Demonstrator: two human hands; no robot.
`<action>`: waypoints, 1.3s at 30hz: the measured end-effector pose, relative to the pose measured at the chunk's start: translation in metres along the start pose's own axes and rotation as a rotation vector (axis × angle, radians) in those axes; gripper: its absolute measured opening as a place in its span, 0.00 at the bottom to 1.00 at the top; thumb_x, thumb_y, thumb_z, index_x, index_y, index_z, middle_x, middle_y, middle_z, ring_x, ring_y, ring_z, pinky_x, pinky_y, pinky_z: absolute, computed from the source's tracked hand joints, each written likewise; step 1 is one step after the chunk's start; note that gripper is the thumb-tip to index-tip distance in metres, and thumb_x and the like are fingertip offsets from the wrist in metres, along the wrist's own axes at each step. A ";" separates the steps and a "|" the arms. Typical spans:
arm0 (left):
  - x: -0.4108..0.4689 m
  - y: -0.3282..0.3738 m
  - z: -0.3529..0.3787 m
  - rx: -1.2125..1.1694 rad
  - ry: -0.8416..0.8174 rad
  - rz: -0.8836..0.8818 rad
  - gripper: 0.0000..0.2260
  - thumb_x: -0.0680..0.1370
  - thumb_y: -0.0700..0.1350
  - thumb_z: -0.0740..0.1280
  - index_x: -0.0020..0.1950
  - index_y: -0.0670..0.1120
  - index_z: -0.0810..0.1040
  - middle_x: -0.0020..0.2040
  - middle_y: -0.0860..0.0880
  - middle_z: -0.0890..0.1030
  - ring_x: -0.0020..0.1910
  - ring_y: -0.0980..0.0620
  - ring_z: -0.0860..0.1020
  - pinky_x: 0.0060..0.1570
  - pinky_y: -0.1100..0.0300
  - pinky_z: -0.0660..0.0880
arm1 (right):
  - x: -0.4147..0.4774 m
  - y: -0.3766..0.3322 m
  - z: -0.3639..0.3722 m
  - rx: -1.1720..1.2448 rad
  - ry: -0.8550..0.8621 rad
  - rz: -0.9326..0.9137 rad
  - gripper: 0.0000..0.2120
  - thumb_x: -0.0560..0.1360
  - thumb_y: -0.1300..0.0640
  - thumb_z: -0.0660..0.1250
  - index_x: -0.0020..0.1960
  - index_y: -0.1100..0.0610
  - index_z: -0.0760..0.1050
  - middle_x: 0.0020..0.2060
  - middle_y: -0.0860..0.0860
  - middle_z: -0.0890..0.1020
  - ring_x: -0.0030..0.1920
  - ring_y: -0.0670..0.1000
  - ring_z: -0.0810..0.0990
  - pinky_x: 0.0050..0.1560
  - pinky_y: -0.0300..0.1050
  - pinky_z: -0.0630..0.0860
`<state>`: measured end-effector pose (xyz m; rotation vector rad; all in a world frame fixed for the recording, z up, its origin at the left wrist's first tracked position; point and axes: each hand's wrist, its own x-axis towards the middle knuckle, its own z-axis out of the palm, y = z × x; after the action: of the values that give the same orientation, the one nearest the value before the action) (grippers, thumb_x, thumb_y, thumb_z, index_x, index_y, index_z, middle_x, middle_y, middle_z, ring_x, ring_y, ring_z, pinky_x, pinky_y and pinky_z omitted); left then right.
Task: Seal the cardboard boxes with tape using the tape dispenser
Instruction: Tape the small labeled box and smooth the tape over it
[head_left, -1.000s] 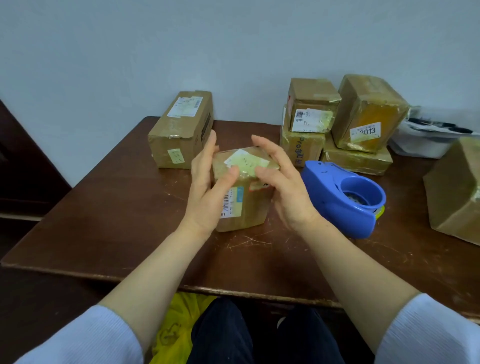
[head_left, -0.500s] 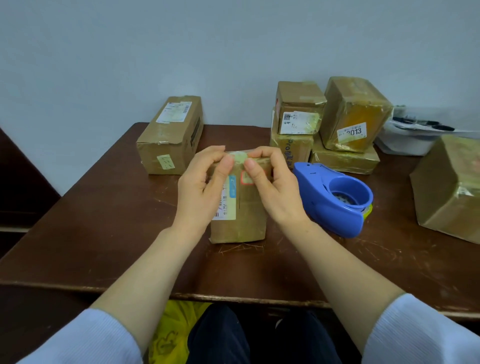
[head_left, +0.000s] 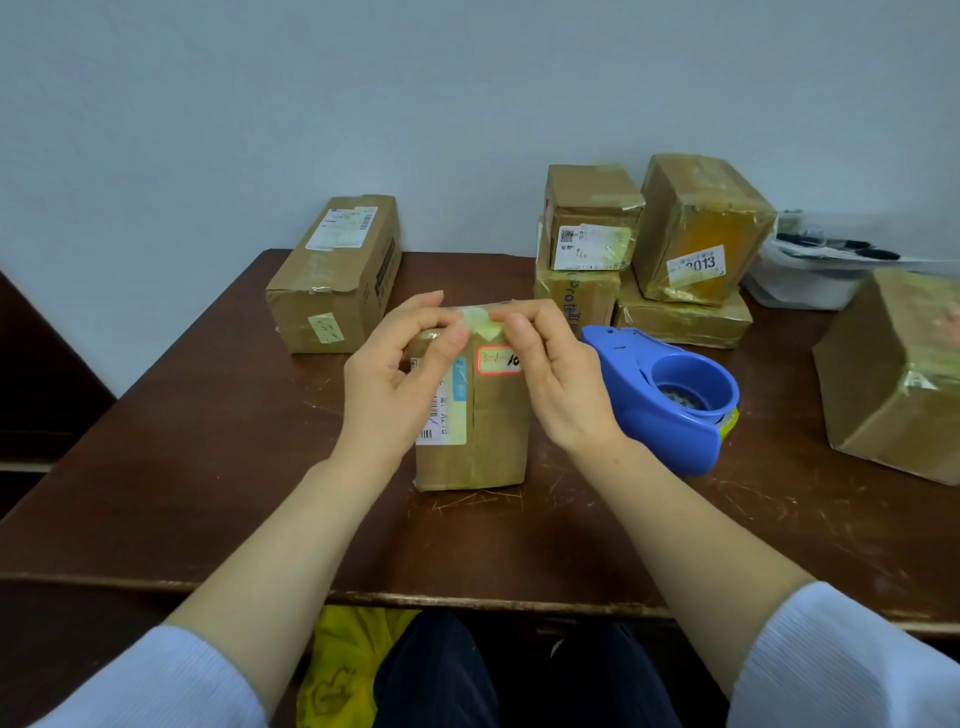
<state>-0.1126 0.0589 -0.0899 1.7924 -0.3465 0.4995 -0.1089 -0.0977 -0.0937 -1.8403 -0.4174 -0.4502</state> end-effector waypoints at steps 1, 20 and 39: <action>0.000 0.000 -0.003 -0.010 -0.030 -0.003 0.06 0.76 0.53 0.67 0.53 0.57 0.79 0.62 0.57 0.76 0.63 0.61 0.73 0.59 0.62 0.73 | 0.000 0.002 -0.002 0.054 -0.010 -0.004 0.08 0.81 0.50 0.56 0.52 0.44 0.73 0.46 0.42 0.81 0.48 0.40 0.79 0.48 0.39 0.76; 0.005 0.005 -0.018 -0.333 -0.131 -0.141 0.07 0.69 0.43 0.70 0.44 0.52 0.85 0.56 0.49 0.81 0.57 0.54 0.78 0.52 0.60 0.76 | 0.004 -0.001 -0.009 0.484 -0.042 0.086 0.04 0.72 0.63 0.70 0.44 0.55 0.80 0.41 0.48 0.82 0.44 0.45 0.80 0.46 0.40 0.77; -0.024 -0.001 -0.016 -0.301 -0.214 -0.459 0.36 0.69 0.49 0.70 0.75 0.51 0.60 0.66 0.60 0.71 0.58 0.60 0.77 0.51 0.64 0.78 | 0.006 -0.002 -0.005 0.835 0.223 0.353 0.13 0.75 0.63 0.67 0.58 0.56 0.78 0.42 0.51 0.84 0.43 0.47 0.82 0.45 0.44 0.81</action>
<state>-0.1351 0.0743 -0.0989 1.5657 -0.1372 -0.0672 -0.1049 -0.1019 -0.0877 -1.0048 -0.0877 -0.1826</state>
